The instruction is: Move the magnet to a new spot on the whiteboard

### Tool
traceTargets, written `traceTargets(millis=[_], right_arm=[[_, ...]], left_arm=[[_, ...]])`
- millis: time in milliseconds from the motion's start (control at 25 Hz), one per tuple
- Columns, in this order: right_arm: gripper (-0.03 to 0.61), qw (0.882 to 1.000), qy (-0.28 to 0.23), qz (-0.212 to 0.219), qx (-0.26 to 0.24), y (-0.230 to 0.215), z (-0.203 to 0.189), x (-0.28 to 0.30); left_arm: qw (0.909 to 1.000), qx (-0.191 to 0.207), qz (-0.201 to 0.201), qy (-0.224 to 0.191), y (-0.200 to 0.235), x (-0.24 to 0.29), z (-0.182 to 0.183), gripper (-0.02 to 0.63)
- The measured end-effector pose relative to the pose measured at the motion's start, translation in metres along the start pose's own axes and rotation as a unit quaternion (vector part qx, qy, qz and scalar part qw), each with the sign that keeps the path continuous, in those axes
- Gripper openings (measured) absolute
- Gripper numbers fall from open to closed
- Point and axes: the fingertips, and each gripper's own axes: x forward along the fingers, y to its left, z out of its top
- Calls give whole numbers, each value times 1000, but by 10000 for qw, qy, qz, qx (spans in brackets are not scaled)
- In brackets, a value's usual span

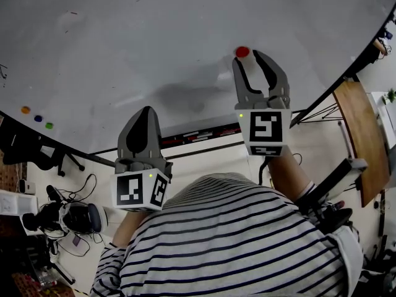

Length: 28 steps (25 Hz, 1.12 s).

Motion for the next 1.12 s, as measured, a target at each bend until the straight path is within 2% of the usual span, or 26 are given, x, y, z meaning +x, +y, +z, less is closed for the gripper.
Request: traceTargets(millis=[240, 440, 800, 1040, 1120], right_arm=[[164, 9985, -355, 252, 341, 4, 3, -51], [158, 9972, -257, 429, 558, 4, -18, -110], [86, 9950, 93, 529, 841, 5, -46, -197], [2, 9954, 174, 425, 836, 12, -37, -239], [2, 9960, 179, 394, 783, 18, -29, -248]], left_arm=[[9998, 85, 165, -93, -15, -26, -3, 17], [9994, 128, 333, -15, -44, -61, -15, 17], [9980, 202, 533, 270, -93, -129, -32, 17], [9980, 267, 539, 217, -103, -171, -23, 17], [9982, 254, 511, 186, -101, -182, -19, 17]])
